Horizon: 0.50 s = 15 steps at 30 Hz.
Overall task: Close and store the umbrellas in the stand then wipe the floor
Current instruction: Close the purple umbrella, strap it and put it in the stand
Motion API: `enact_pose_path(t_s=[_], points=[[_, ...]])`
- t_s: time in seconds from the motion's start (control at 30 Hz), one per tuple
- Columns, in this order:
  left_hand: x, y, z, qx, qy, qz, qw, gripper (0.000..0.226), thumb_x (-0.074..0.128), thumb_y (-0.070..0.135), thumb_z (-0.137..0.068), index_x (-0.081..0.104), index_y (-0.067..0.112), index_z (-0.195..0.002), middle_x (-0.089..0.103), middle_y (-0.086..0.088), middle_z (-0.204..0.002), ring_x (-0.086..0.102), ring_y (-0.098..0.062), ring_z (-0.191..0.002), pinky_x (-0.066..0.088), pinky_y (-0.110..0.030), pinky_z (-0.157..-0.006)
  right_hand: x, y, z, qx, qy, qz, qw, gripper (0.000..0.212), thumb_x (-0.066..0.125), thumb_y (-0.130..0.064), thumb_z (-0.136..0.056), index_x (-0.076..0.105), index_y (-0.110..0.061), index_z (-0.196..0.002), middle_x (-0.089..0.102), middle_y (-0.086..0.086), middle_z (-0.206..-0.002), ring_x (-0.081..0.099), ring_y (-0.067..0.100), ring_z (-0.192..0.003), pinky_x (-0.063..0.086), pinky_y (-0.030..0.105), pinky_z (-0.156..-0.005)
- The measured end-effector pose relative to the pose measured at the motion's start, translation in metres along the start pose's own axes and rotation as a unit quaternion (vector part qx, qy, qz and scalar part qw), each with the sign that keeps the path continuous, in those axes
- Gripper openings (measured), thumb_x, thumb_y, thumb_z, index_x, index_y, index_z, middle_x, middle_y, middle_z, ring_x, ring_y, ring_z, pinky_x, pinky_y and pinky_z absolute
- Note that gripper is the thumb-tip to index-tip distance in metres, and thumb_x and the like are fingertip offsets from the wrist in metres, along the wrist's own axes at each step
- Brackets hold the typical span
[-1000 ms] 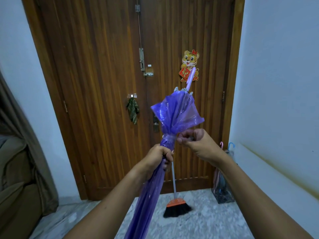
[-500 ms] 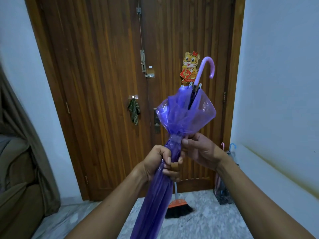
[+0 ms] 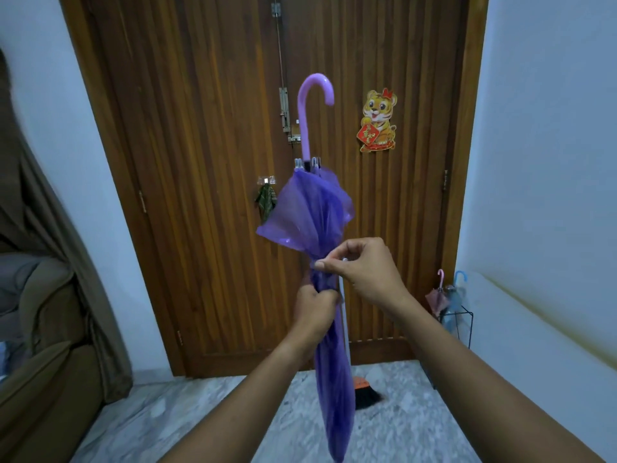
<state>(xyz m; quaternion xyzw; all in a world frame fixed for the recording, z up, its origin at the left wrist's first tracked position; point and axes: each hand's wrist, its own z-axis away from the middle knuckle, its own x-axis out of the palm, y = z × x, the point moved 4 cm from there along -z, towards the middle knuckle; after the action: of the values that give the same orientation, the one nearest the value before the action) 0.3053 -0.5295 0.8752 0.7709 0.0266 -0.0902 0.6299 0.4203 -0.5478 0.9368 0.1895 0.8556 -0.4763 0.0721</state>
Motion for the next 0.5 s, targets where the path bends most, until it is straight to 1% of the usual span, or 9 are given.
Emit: enact_pose_path(t_s=[0.03,0.07,0.13,0.2,0.27,0.33,0.4,0.47,0.5], points=[[-0.004,0.002,0.0,0.003,0.014,0.036,0.999,0.009,0.055,0.001,-0.072,0.057,0.01,-0.076,0.05,-0.005,-0.057,0.048,-0.019,-0.051,0.039,-0.03,-0.052,0.0,-0.001,-0.001,0.001,-0.01,-0.015,1.0,0.018,0.084,-0.026,-0.078,0.076,-0.011,-0.083,0.077,0.002,-0.08,0.075,0.011,-0.079,0.061,0.029,-0.075],[-0.009,0.004,0.0,0.007,0.011,0.07,0.997,0.015,0.052,-0.005,-0.07,0.055,0.01,-0.073,0.049,-0.004,-0.056,0.046,-0.019,-0.049,0.039,-0.03,-0.049,-0.001,0.0,-0.001,0.006,-0.02,-0.035,0.999,0.016,0.083,-0.024,-0.08,0.076,-0.01,-0.085,0.077,0.004,-0.082,0.075,0.013,-0.081,0.061,0.032,-0.077],[-0.016,0.006,0.003,0.01,-0.025,0.124,0.992,0.024,0.046,-0.01,-0.069,0.052,0.01,-0.08,0.048,-0.002,-0.058,0.045,-0.017,-0.047,0.038,-0.029,-0.047,-0.004,0.003,0.0,0.016,-0.037,-0.069,0.997,0.014,0.08,-0.019,-0.083,0.076,-0.006,-0.089,0.077,0.006,-0.085,0.076,0.017,-0.084,0.061,0.033,-0.081],[-0.019,0.002,0.004,-0.011,-0.07,0.177,0.982,0.025,0.042,-0.007,-0.07,0.05,0.008,-0.088,0.047,-0.003,-0.06,0.045,-0.017,-0.047,0.039,-0.029,-0.048,-0.005,0.006,0.002,0.03,-0.05,-0.09,0.994,0.015,0.078,-0.017,-0.085,0.076,-0.003,-0.092,0.077,0.009,-0.088,0.075,0.019,-0.088,0.06,0.03,-0.081],[-0.018,-0.005,0.004,-0.044,-0.125,0.254,0.958,0.024,0.045,0.008,-0.067,0.049,0.005,-0.09,0.046,-0.004,-0.06,0.043,-0.016,-0.047,0.04,-0.026,-0.047,-0.003,0.007,0.005,0.041,-0.064,-0.104,0.992,0.016,0.076,-0.015,-0.087,0.075,-0.001,-0.094,0.076,0.012,-0.092,0.074,0.019,-0.091,0.059,0.027,-0.08],[-0.018,-0.01,0.003,-0.069,-0.184,0.318,0.928,0.03,0.053,0.025,-0.067,0.052,0.004,-0.088,0.044,-0.005,-0.059,0.04,-0.014,-0.046,0.037,-0.024,-0.046,0.0,0.008,0.007,0.044,-0.083,-0.113,0.989,0.016,0.073,-0.014,-0.089,0.074,0.0,-0.096,0.075,0.013,-0.094,0.073,0.017,-0.091,0.057,0.024,-0.078],[-0.018,-0.01,0.004,-0.072,-0.237,0.33,0.911,0.044,0.06,0.046,-0.075,0.056,0.005,-0.09,0.043,-0.004,-0.058,0.04,-0.013,-0.045,0.035,-0.026,-0.05,0.0,0.007,0.009,0.043,-0.097,-0.125,0.986,0.015,0.073,-0.014,-0.09,0.074,-0.001,-0.097,0.076,0.012,-0.095,0.074,0.017,-0.092,0.057,0.024,-0.079],[-0.017,-0.008,0.005,-0.074,-0.278,0.324,0.901,0.058,0.054,0.063,-0.084,0.059,0.006,-0.091,0.043,-0.004,-0.056,0.042,-0.013,-0.044,0.038,-0.027,-0.051,-0.003,0.007,0.011,0.053,-0.095,-0.148,0.983,0.016,0.075,-0.012,-0.087,0.074,-0.001,-0.098,0.076,0.011,-0.096,0.074,0.019,-0.095,0.059,0.027,-0.083],[-0.017,-0.008,0.005,-0.077,-0.292,0.318,0.899,0.064,0.051,0.069,-0.086,0.06,0.006,-0.087,0.043,-0.004,-0.055,0.043,-0.013,-0.043,0.039,-0.026,-0.051,-0.004,0.008,0.011,0.062,-0.091,-0.163,0.98,0.017,0.076,-0.011,-0.085,0.074,0.0,-0.098,0.076,0.011,-0.097,0.074,0.02,-0.096,0.059,0.028,-0.083]])
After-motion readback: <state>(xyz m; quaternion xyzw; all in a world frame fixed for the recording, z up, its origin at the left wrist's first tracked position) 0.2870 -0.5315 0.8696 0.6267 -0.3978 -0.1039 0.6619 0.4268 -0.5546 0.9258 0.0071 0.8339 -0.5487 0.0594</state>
